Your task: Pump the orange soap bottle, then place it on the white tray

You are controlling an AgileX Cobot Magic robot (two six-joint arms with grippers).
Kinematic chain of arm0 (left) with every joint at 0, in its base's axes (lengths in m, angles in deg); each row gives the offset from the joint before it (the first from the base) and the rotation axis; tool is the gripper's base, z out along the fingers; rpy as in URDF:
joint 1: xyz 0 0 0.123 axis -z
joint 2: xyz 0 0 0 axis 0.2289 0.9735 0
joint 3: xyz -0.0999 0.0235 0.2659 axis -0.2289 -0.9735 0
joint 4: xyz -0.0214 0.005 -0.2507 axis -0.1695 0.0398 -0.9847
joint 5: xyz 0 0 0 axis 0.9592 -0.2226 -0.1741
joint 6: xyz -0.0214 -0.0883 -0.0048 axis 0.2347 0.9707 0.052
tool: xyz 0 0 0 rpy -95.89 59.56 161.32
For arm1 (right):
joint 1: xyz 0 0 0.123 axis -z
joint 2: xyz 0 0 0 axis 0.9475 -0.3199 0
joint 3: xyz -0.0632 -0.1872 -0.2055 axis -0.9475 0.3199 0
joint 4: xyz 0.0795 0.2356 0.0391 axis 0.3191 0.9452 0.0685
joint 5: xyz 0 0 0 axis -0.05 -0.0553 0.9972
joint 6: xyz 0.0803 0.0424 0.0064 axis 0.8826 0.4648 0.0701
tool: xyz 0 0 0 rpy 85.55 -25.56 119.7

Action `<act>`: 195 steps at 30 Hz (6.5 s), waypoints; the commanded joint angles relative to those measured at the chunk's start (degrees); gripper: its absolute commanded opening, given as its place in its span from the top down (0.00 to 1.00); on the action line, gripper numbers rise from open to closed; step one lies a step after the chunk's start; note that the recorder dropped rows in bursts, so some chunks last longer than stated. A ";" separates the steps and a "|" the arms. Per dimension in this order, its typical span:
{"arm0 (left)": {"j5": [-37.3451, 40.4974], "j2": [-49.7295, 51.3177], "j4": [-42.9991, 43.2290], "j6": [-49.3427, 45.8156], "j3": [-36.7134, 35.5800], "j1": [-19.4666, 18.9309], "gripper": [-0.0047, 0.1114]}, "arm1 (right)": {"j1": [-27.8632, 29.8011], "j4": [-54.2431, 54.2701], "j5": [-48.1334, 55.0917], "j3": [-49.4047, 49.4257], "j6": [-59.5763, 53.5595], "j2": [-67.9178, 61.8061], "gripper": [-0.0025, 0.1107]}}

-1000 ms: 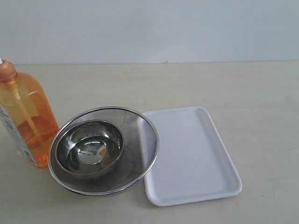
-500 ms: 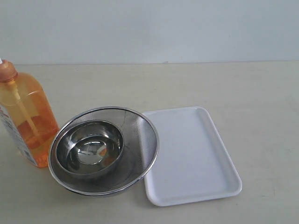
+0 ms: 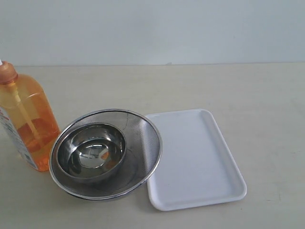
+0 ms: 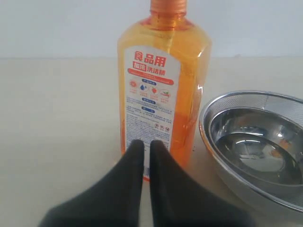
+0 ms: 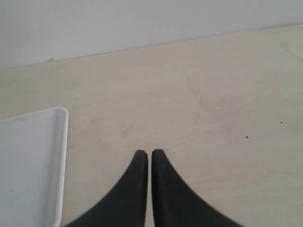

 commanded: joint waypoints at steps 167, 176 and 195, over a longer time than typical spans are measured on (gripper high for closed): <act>51.55 90.17 -73.74 -103.53 55.81 -37.86 0.43 | 0.05 -0.30 -0.18 -0.03 -0.01 0.31 0.98; 51.55 89.13 -70.44 -100.87 55.81 -34.89 0.43 | 0.05 -0.30 -0.18 -0.03 0.09 0.31 0.98; 51.55 80.18 -62.85 -97.55 55.81 -34.89 0.43 | 0.05 -0.30 -0.18 -0.03 0.19 0.31 0.98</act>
